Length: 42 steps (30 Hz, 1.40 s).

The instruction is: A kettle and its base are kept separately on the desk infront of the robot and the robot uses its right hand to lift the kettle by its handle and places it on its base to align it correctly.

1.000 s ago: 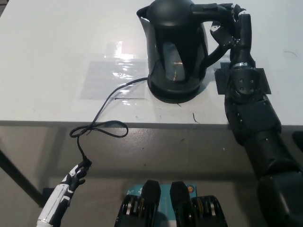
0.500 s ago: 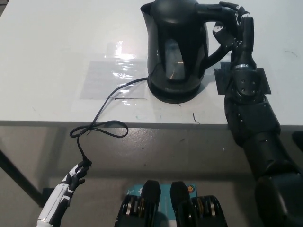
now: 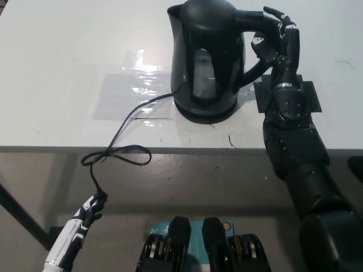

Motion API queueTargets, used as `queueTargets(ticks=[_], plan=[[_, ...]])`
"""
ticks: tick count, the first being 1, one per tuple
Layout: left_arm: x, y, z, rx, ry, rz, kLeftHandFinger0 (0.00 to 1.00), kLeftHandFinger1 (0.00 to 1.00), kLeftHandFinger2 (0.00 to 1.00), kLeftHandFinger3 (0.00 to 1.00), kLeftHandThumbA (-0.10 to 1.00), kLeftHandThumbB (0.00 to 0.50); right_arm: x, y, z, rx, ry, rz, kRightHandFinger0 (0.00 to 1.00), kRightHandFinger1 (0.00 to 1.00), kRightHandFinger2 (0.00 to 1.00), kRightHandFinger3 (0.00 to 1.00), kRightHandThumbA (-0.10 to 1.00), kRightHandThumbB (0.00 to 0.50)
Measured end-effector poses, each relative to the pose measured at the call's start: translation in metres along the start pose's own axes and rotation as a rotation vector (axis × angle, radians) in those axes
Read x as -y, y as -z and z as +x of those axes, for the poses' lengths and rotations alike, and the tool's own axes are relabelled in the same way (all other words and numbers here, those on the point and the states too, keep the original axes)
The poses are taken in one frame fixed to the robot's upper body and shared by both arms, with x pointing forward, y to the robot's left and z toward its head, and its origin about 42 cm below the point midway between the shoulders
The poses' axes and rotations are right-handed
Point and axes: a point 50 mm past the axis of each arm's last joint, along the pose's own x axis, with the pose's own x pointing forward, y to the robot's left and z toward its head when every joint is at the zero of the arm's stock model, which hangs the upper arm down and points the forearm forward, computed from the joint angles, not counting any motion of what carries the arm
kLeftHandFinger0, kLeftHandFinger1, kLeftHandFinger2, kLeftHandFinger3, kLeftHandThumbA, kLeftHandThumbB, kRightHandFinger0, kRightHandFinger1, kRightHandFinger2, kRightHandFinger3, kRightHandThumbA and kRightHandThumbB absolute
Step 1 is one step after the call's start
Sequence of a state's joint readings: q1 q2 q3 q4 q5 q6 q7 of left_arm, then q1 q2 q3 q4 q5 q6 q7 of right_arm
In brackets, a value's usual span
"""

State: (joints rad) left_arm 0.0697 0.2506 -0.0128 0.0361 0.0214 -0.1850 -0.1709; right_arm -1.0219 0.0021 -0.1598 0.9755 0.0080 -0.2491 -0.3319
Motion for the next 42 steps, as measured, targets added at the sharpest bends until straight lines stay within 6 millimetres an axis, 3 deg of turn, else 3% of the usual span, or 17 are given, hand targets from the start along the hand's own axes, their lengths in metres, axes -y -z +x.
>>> queueTargets(ticks=[14,18,32,35,42], plan=[[-0.002,-0.002,0.004,0.008,0.0,0.004,1.0,1.0,1.0,1.0,1.0,0.363,-0.003,-0.005,0.0,0.046,-0.033,-0.083,0.0,0.2,0.57,0.63,-0.1,0.129],[-0.002,-0.002,0.004,0.007,0.0,0.005,1.0,1.0,1.0,1.0,1.0,0.343,0.001,-0.007,0.001,0.065,-0.038,-0.111,0.0,0.21,0.58,0.63,-0.1,0.134],[-0.002,-0.002,0.004,0.007,0.0,0.005,1.0,1.0,1.0,1.0,1.0,0.36,0.008,-0.009,0.002,0.065,-0.032,-0.129,0.0,0.17,0.52,0.57,-0.1,0.132],[-0.002,-0.002,0.004,0.007,0.0,0.005,1.0,1.0,1.0,1.0,1.0,0.356,0.009,-0.009,0.002,0.065,-0.032,-0.129,0.0,0.16,0.51,0.57,-0.1,0.152],[-0.002,-0.002,0.004,0.007,0.0,0.006,1.0,1.0,1.0,1.0,1.0,0.357,0.015,-0.007,0.003,0.056,-0.02,-0.117,0.0,0.17,0.52,0.55,-0.1,0.134]])
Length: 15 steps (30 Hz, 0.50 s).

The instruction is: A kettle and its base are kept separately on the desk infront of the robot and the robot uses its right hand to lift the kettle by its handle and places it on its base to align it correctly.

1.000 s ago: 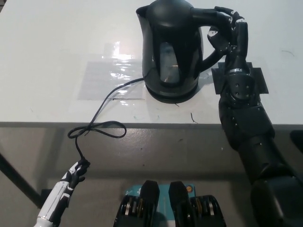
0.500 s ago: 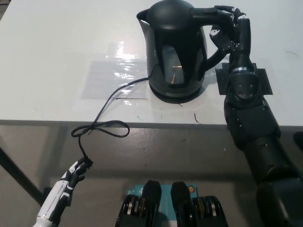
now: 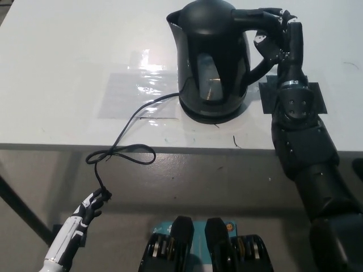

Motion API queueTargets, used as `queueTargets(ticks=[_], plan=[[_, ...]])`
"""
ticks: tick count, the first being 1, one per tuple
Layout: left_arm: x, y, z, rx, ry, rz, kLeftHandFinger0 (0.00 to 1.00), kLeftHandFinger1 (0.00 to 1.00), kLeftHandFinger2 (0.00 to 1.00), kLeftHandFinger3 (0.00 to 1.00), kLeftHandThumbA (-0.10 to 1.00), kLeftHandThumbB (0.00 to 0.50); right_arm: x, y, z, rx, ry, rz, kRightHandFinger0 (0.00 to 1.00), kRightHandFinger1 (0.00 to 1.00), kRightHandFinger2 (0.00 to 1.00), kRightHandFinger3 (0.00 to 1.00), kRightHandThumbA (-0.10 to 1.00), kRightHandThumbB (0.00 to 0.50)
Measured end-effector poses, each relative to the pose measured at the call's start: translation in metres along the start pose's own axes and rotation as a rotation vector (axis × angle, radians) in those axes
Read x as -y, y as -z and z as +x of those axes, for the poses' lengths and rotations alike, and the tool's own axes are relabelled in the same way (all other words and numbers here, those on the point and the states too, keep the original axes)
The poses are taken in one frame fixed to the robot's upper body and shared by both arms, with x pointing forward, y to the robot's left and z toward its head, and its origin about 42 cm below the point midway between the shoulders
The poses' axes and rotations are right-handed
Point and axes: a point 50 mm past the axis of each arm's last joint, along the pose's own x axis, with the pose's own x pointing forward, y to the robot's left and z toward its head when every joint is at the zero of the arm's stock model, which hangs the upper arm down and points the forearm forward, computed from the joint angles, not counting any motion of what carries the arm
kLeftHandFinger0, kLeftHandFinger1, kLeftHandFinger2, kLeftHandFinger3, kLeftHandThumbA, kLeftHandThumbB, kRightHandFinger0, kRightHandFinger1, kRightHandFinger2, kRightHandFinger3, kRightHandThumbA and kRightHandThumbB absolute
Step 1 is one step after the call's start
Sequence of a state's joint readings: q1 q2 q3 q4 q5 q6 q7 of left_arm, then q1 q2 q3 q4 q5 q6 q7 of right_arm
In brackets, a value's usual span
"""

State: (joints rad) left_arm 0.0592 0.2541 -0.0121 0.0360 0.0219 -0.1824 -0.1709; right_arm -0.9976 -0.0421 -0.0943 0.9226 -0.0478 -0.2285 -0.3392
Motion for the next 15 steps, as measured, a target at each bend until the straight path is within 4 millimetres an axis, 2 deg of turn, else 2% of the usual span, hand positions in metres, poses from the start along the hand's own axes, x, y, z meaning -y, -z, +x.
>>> queueTargets(ticks=[4,5,12,15], plan=[[0.0,0.0,0.0,0.0,0.0,0.0,1.0,1.0,1.0,1.0,1.0,0.353,0.006,0.008,-0.001,-0.035,0.028,0.061,0.0,0.29,0.67,0.65,-0.1,0.121],[0.0,0.0,0.0,0.0,0.0,0.0,1.0,1.0,1.0,1.0,1.0,0.352,0.007,0.01,-0.001,-0.043,0.035,0.076,0.0,0.29,0.66,0.65,-0.1,0.138],[0.0,0.0,0.0,0.001,0.0,-0.001,1.0,1.0,1.0,1.0,1.0,0.358,0.011,0.025,-0.006,-0.07,0.071,0.152,0.0,0.26,0.64,0.66,-0.1,0.135],[0.0,0.0,0.0,0.0,0.0,-0.001,1.0,1.0,1.0,1.0,1.0,0.336,0.01,0.029,-0.007,-0.071,0.076,0.164,0.0,0.26,0.65,0.68,-0.1,0.124]])
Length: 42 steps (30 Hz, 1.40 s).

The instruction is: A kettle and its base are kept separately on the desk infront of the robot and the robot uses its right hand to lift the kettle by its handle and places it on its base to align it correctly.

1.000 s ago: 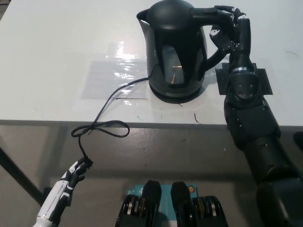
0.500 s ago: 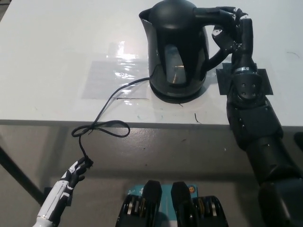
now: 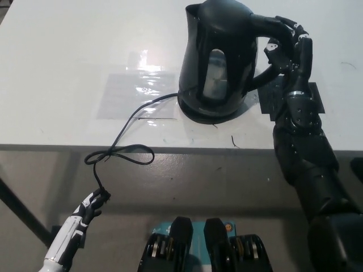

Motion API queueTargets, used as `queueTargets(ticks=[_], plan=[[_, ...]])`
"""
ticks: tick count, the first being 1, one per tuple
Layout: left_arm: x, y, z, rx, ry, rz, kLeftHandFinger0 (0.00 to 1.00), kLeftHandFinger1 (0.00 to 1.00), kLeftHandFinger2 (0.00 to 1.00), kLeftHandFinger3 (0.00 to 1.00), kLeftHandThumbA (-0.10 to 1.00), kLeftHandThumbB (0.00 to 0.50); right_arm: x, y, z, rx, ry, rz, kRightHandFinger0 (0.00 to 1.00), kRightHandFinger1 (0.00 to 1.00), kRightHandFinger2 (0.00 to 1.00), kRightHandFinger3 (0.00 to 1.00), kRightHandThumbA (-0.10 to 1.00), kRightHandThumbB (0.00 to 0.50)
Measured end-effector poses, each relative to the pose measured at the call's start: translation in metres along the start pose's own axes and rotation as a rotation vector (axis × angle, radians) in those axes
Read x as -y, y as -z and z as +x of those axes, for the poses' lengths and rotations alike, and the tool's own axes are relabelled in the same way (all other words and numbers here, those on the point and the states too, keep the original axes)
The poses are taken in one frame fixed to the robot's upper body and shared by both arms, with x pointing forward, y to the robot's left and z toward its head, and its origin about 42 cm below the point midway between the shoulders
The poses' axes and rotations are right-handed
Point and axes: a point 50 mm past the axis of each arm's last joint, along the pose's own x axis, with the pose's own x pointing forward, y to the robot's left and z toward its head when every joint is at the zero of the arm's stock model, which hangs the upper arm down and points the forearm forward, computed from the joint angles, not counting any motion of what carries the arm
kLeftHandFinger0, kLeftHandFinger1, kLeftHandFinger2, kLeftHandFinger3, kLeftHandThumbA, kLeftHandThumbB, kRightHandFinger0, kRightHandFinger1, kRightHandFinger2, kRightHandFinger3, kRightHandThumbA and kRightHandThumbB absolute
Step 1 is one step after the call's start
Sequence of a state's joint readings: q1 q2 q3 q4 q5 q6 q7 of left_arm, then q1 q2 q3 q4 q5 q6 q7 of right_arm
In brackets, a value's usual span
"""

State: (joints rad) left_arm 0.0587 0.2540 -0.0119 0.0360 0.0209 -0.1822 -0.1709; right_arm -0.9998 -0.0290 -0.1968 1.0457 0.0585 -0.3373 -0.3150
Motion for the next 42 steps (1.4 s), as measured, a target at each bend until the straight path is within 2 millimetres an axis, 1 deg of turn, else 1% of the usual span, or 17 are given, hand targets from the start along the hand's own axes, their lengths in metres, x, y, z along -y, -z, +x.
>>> queueTargets(ticks=[1,9,10,11,14,20,21,23,25,30,31,32,35,36,38,40,42], plan=[[0.0,0.0,0.0,0.0,0.0,0.0,1.0,1.0,1.0,1.0,1.0,0.337,-0.001,0.002,-0.001,-0.007,0.0,0.005,0.0,0.27,0.67,0.69,-0.1,0.124],[0.0,0.0,0.0,0.001,0.0,-0.003,1.0,1.0,1.0,1.0,1.0,0.351,-0.01,0.008,-0.005,-0.023,0.001,0.052,0.0,0.3,0.71,0.72,-0.1,0.117],[0.0,0.0,0.0,0.001,0.0,-0.003,1.0,1.0,1.0,1.0,1.0,0.365,-0.01,0.008,-0.005,-0.023,0.0,0.053,0.0,0.28,0.69,0.71,-0.1,0.129],[0.0,0.0,0.001,0.002,-0.001,-0.003,1.0,1.0,1.0,1.0,1.0,0.369,-0.012,0.008,-0.005,-0.022,-0.002,0.054,0.0,0.27,0.68,0.7,-0.1,0.129],[0.0,0.0,0.001,0.002,-0.001,-0.003,1.0,1.0,1.0,1.0,1.0,0.365,-0.014,0.008,-0.006,-0.02,-0.007,0.051,0.0,0.22,0.64,0.68,-0.1,0.117],[0.0,-0.001,0.001,0.003,-0.001,-0.003,1.0,1.0,1.0,1.0,1.0,0.37,-0.025,0.006,-0.008,-0.004,-0.027,0.017,0.0,0.22,0.64,0.68,-0.1,0.121],[-0.001,-0.001,0.001,0.003,-0.001,-0.002,1.0,1.0,1.0,1.0,1.0,0.364,-0.025,0.005,-0.008,-0.003,-0.027,0.014,0.0,0.18,0.58,0.65,-0.1,0.125],[-0.001,-0.001,0.001,0.004,0.0,-0.001,1.0,1.0,1.0,1.0,1.0,0.363,-0.03,0.002,-0.009,0.019,-0.05,-0.023,0.0,0.16,0.55,0.63,-0.1,0.124],[-0.002,-0.002,0.002,0.006,0.0,0.001,1.0,1.0,1.0,1.0,1.0,0.372,-0.035,-0.001,-0.009,0.037,-0.07,-0.054,0.0,0.17,0.55,0.64,-0.1,0.134],[-0.003,-0.005,0.006,0.016,0.0,0.006,1.0,1.0,1.0,1.0,1.0,0.375,-0.045,-0.01,-0.008,0.088,-0.122,-0.171,0.0,0.19,0.56,0.63,-0.1,0.138],[-0.003,-0.005,0.006,0.017,0.0,0.006,1.0,1.0,1.0,1.0,1.0,0.377,-0.047,-0.012,-0.008,0.098,-0.132,-0.19,0.0,0.21,0.6,0.66,-0.1,0.138],[-0.003,-0.005,0.007,0.018,0.0,0.006,1.0,1.0,1.0,1.0,1.0,0.378,-0.049,-0.015,-0.007,0.108,-0.141,-0.205,0.0,0.22,0.61,0.68,-0.1,0.138],[-0.003,-0.005,0.007,0.018,0.0,0.006,1.0,1.0,1.0,1.0,1.0,0.378,-0.055,-0.025,-0.006,0.135,-0.169,-0.248,0.0,0.22,0.61,0.68,-0.1,0.137],[-0.003,-0.005,0.007,0.018,0.0,0.006,1.0,1.0,1.0,1.0,1.0,0.374,-0.056,-0.026,-0.006,0.137,-0.173,-0.256,0.0,0.24,0.64,0.74,-0.1,0.147],[-0.003,-0.005,0.007,0.017,0.0,0.006,1.0,1.0,1.0,1.0,1.0,0.375,-0.059,-0.031,-0.005,0.149,-0.187,-0.288,0.0,0.23,0.63,0.76,-0.1,0.138],[-0.004,-0.005,0.007,0.017,0.0,0.006,1.0,1.0,1.0,1.0,1.0,0.375,-0.061,-0.037,-0.004,0.172,-0.207,-0.329,0.0,0.23,0.62,0.76,-0.1,0.139],[-0.004,-0.005,0.007,0.017,0.0,0.006,1.0,1.0,1.0,1.0,1.0,0.38,-0.062,-0.041,-0.003,0.185,-0.22,-0.354,0.0,0.21,0.58,0.69,-0.1,0.155]])
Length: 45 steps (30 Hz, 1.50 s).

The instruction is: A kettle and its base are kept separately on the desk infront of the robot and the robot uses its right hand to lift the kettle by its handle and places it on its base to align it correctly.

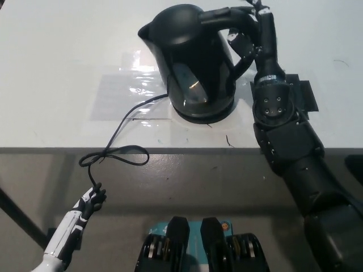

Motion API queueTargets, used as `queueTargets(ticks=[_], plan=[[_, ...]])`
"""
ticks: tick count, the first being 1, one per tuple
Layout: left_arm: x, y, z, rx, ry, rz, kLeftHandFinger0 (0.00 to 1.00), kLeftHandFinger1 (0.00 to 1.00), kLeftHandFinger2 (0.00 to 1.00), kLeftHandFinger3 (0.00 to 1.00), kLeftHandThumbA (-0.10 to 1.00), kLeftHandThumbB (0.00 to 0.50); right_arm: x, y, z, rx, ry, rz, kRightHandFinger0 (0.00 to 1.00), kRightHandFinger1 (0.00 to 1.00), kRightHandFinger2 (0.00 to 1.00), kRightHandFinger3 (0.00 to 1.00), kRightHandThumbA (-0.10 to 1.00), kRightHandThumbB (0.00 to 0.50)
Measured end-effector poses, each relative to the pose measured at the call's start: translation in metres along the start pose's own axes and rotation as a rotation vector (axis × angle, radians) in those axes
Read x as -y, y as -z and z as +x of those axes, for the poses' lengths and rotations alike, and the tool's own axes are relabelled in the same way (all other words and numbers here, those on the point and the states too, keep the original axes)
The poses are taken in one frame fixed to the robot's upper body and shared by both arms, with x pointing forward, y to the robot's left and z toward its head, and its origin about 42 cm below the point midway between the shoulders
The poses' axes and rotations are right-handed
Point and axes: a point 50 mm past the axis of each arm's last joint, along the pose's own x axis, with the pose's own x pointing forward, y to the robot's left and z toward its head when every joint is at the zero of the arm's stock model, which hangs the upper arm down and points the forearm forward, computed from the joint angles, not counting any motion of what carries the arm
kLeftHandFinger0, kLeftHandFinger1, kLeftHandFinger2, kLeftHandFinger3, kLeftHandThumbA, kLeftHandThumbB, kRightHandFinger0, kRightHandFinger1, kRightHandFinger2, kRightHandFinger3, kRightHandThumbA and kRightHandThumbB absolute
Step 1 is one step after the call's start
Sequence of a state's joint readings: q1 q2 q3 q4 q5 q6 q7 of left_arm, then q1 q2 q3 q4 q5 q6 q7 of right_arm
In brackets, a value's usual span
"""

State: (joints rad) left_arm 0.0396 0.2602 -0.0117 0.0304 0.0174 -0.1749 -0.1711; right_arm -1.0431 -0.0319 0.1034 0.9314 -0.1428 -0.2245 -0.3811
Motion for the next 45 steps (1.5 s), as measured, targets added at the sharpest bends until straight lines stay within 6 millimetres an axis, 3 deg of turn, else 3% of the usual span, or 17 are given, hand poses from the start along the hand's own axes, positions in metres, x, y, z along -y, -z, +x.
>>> queueTargets(ticks=[3,4,5,6,7,8,10,18,25,33,40,42,44,45], plan=[[0.0,0.0,0.0,-0.002,0.0,0.001,1.0,1.0,1.0,1.0,1.0,0.369,0.003,-0.002,0.002,0.005,-0.01,-0.017,0.0,0.24,0.6,0.69,-0.1,0.166],[-0.001,0.0,0.0,-0.002,0.0,0.002,1.0,1.0,1.0,1.0,1.0,0.359,0.006,-0.002,0.003,0.002,-0.017,-0.022,0.33,0.61,0.97,1.0,0.15,0.275],[-0.001,0.0,0.0,-0.002,0.001,0.003,1.0,1.0,1.0,1.0,1.0,0.351,0.007,-0.002,0.004,0.001,-0.02,-0.024,0.7,0.92,1.0,1.0,0.36,0.342],[-0.001,0.0,0.0,-0.002,0.001,0.004,1.0,1.0,1.0,1.0,1.0,0.362,0.008,-0.002,0.004,-0.003,-0.031,-0.028,0.97,1.0,1.0,1.0,0.49,0.434],[-0.001,0.0,0.0,-0.002,0.001,0.004,1.0,1.0,1.0,1.0,1.0,0.359,0.008,-0.002,0.005,-0.007,-0.042,-0.031,1.0,1.0,1.0,1.0,0.54,0.442],[-0.001,0.0,0.0,-0.002,0.001,0.004,1.0,1.0,1.0,1.0,1.0,0.358,0.011,-0.002,0.006,-0.016,-0.057,-0.038,1.0,1.0,1.0,1.0,0.53,0.479],[-0.001,0.0,0.0,-0.003,0.001,0.004,1.0,1.0,1.0,1.0,1.0,0.356,0.017,0.001,0.008,-0.035,-0.086,-0.05,1.0,1.0,1.0,1.0,0.53,0.5],[-0.001,0.0,0.0,-0.003,0.001,0.004,1.0,1.0,1.0,1.0,1.0,0.384,0.028,0.012,0.01,-0.105,-0.2,-0.056,1.0,1.0,1.0,1.0,0.54,0.5],[-0.001,-0.001,0.001,0.0,0.0,0.005,1.0,1.0,1.0,1.0,1.0,0.344,0.033,0.012,0.013,-0.137,-0.271,0.007,1.0,1.0,1.0,1.0,0.56,0.5],[-0.002,-0.002,0.003,0.006,0.0,0.005,1.0,1.0,1.0,1.0,1.0,0.376,0.038,0.015,0.013,-0.159,-0.323,0.019,1.0,1.0,1.0,1.0,0.59,0.5],[-0.002,-0.002,0.003,0.004,-0.001,0.005,1.0,1.0,1.0,1.0,1.0,0.335,0.041,0.017,0.013,-0.174,-0.336,0.028,1.0,1.0,1.0,1.0,0.58,0.5],[-0.003,-0.002,0.003,0.005,-0.003,0.005,1.0,1.0,1.0,1.0,1.0,0.338,0.041,0.018,0.013,-0.175,-0.335,0.029,1.0,1.0,1.0,1.0,0.68,0.5],[-0.003,-0.002,0.002,0.004,-0.005,0.004,1.0,1.0,1.0,1.0,1.0,0.341,0.043,0.019,0.012,-0.177,-0.33,0.026,1.0,1.0,1.0,1.0,0.66,0.5],[-0.003,-0.002,0.002,0.004,-0.006,0.004,1.0,1.0,1.0,1.0,1.0,0.338,0.046,0.021,0.012,-0.181,-0.323,0.022,1.0,1.0,1.0,1.0,0.65,0.457]])
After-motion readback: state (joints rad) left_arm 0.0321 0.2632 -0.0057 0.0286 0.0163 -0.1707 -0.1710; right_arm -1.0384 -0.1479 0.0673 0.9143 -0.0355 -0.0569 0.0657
